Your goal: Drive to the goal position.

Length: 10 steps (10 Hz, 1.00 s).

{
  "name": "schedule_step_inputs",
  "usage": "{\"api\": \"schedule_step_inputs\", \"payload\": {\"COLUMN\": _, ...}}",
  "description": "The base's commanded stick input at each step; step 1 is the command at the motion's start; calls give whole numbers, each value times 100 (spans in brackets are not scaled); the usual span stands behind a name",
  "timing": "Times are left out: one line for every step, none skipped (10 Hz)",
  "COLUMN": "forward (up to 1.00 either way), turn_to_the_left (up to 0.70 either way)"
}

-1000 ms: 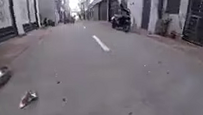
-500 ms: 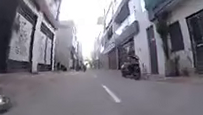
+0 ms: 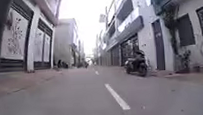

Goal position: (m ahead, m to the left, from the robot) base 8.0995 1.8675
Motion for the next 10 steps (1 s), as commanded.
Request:
{"api": "schedule_step_inputs", "payload": {"forward": 100, "turn_to_the_left": 40}}
{"api": "schedule_step_inputs", "payload": {"forward": 100, "turn_to_the_left": 21}}
{"api": "schedule_step_inputs", "payload": {"forward": 100, "turn_to_the_left": 0}}
{"api": "schedule_step_inputs", "payload": {"forward": 100, "turn_to_the_left": 0}}
{"api": "schedule_step_inputs", "payload": {"forward": 100, "turn_to_the_left": 0}}
{"api": "schedule_step_inputs", "payload": {"forward": 100, "turn_to_the_left": 0}}
{"api": "schedule_step_inputs", "payload": {"forward": 100, "turn_to_the_left": 0}}
{"api": "schedule_step_inputs", "payload": {"forward": 100, "turn_to_the_left": 0}}
{"api": "schedule_step_inputs", "payload": {"forward": 100, "turn_to_the_left": 0}}
{"api": "schedule_step_inputs", "payload": {"forward": 100, "turn_to_the_left": 0}}
